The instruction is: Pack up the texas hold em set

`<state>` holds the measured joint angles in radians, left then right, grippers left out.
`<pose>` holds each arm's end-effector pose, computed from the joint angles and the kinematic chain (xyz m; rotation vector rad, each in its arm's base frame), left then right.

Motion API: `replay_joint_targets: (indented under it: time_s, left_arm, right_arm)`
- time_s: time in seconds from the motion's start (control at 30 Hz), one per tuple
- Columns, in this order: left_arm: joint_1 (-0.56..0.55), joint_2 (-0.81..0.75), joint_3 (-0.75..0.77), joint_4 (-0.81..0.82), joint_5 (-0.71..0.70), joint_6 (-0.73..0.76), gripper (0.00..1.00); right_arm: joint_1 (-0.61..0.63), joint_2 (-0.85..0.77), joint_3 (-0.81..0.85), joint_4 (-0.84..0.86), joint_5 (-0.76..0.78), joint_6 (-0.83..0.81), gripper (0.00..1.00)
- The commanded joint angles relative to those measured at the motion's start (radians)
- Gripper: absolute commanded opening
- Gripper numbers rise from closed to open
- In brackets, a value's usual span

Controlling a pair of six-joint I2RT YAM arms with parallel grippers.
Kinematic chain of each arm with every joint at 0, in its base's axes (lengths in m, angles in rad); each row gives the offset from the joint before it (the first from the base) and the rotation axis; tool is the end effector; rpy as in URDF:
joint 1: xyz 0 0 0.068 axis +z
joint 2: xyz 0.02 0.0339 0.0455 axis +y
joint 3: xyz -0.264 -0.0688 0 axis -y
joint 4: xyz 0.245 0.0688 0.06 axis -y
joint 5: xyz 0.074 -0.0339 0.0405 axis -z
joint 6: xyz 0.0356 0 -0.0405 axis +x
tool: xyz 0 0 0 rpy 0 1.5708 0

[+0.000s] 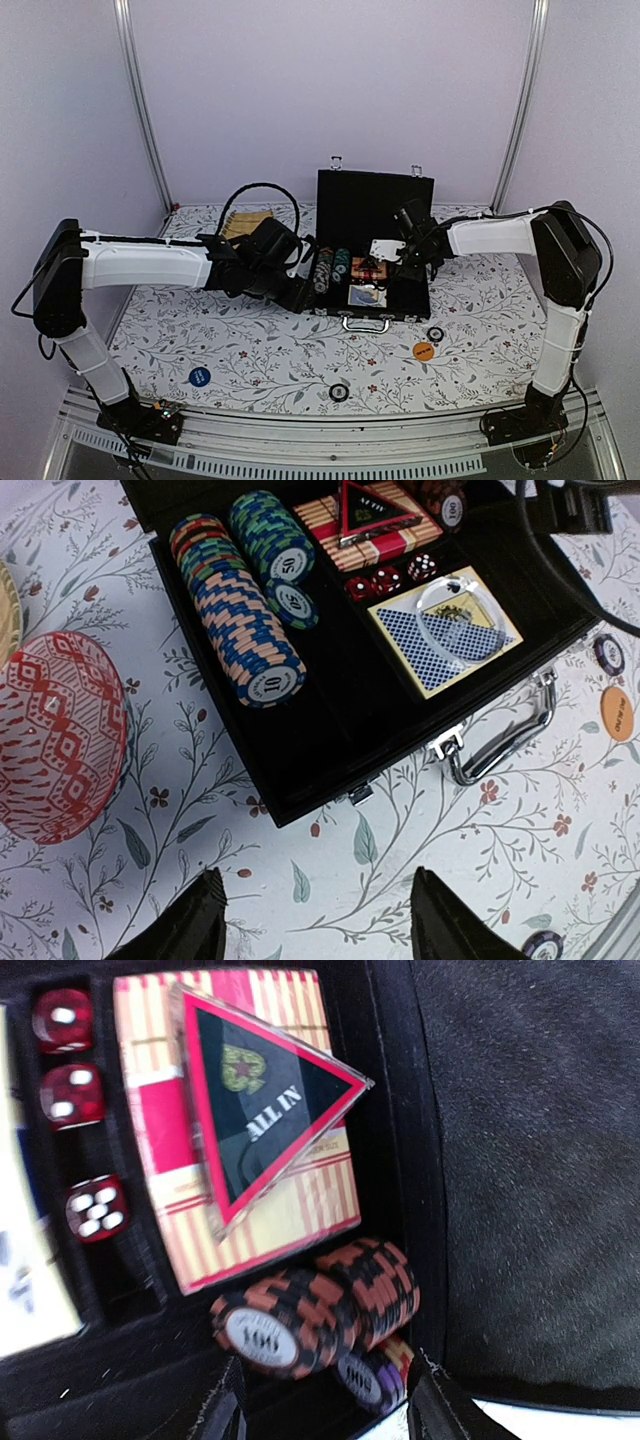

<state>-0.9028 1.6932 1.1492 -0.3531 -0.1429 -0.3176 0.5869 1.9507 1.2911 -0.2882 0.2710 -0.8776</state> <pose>0.2276 -0.2803 0.2147 0.6579 2.4003 -0.3533 0.3479 0.2199 0.1680 -1.6066 1.9530 -0.4586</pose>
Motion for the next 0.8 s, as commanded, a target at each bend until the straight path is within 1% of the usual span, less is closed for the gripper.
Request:
replay_joint_targets:
  time_s: [0.0,0.13,0.3,0.5,0.67,0.77]
  left_arm:
    - [0.014,0.008,0.031,-0.001,-0.008,0.017,0.64]
    - [0.02,-0.002,0.031,-0.007,-0.011,0.02,0.64]
    - [0.024,-0.004,0.033,-0.007,-0.009,0.025,0.64]
    - [0.026,0.004,0.04,-0.001,0.0,0.028,0.64]
    - [0.026,0.004,0.041,-0.001,0.004,0.025,0.64]
    - [0.025,-0.002,0.034,0.001,0.004,0.02,0.64]
  right_arm:
    - [0.002,-0.101,0.021,-0.135,-0.085,0.058,0.57]
    - [0.002,-0.185,-0.003,-0.258,-0.181,0.088,0.57]
    - [-0.002,-0.276,-0.048,-0.422,-0.343,0.124,0.55]
    - [-0.048,-0.321,-0.134,-0.573,-0.471,0.14,0.52]
    - [-0.069,-0.323,-0.201,-0.606,-0.473,0.131,0.5]
    - [-0.073,-0.326,-0.239,-0.594,-0.457,0.129,0.52]
